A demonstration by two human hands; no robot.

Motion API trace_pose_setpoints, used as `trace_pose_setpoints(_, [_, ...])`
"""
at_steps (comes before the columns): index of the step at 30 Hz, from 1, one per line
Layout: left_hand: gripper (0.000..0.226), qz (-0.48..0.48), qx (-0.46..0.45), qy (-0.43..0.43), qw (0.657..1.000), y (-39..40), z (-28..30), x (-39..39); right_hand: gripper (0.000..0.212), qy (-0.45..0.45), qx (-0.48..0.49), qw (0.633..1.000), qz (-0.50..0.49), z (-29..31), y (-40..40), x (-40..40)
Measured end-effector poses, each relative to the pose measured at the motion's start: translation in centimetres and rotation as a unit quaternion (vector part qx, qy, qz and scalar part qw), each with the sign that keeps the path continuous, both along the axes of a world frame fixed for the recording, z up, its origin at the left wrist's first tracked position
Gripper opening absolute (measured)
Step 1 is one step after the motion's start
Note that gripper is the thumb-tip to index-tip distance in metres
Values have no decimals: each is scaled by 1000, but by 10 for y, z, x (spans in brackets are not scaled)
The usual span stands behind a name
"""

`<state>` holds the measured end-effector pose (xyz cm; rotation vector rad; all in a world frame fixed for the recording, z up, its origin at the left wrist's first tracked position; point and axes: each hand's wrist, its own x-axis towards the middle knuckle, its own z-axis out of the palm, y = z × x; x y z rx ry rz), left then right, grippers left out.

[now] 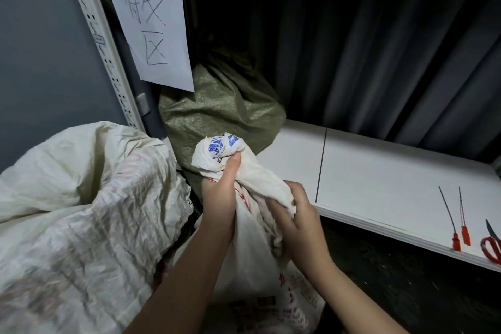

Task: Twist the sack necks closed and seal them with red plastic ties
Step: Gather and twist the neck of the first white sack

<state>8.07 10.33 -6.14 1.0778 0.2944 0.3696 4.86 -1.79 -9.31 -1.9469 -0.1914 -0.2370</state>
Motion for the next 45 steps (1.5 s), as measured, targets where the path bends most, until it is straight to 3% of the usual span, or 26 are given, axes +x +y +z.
trace_pose_setpoints(2, [23,-10,4,-5,1000,-1,0,-2,25,124,207,969,46,3,2,2])
trace_pose_setpoints(4, [33,-49,-17,3,999,0,-5,-2,34,280,371,878,110,1,0,4])
trace_pose_setpoints(6, [46,-122,-36,15,992,1,-6,-4,44,394,443,791,150,-1,-4,1])
trace_pose_setpoints(8, [37,-153,-29,9,988,1,-5,-5,47,435,450,761,171,-6,-6,2])
trace_pose_setpoints(9, [28,-144,-23,4,989,2,-5,-4,47,434,442,765,174,-9,-4,3])
trace_pose_setpoints(10, [20,-125,-9,1,992,3,-3,-4,48,418,410,794,163,-12,-1,4])
trace_pose_setpoints(11, [17,-103,8,-4,995,4,-1,-4,51,383,345,844,145,-14,2,5])
trace_pose_setpoints(13, [14,-76,36,-19,996,6,-1,1,51,257,143,953,67,-19,5,10])
trace_pose_setpoints(15, [13,-57,61,-15,996,3,0,4,53,65,-25,997,-34,-17,3,13])
trace_pose_setpoints(17, [13,-48,76,-13,996,-2,1,6,57,-52,-98,994,-12,-6,3,17])
trace_pose_setpoints(18, [13,-41,80,-12,996,-5,1,8,60,-53,-95,993,38,-2,6,18])
trace_pose_setpoints(21, [15,-61,55,5,997,-8,4,8,88,75,-6,988,134,4,15,23])
trace_pose_setpoints(23, [26,-138,-16,37,990,-7,3,5,110,99,15,987,127,1,15,26])
trace_pose_setpoints(26, [35,-276,-89,86,953,-5,5,-1,119,122,60,982,132,-2,7,31])
trace_pose_setpoints(29, [46,-324,-96,83,938,-4,-1,1,113,114,35,984,130,-5,3,35])
trace_pose_setpoints(35, [51,-306,38,69,949,-11,-15,9,62,68,17,997,24,-21,7,33])
trace_pose_setpoints(37, [71,-269,173,59,946,-13,-20,9,50,49,32,998,-5,-21,12,32])
trace_pose_setpoints(39, [104,-234,311,79,918,-15,-31,8,35,40,51,997,-32,-22,15,35])
trace_pose_setpoints(41, [98,-208,312,75,924,-19,-31,5,42,31,34,999,-29,-22,19,38])
trace_pose_setpoints(43, [78,-182,270,49,944,-24,-29,4,33,11,-51,999,-15,-18,22,35])
trace_pose_setpoints(45, [59,-157,246,18,956,-23,-28,9,45,-1,-121,993,17,-14,23,31])
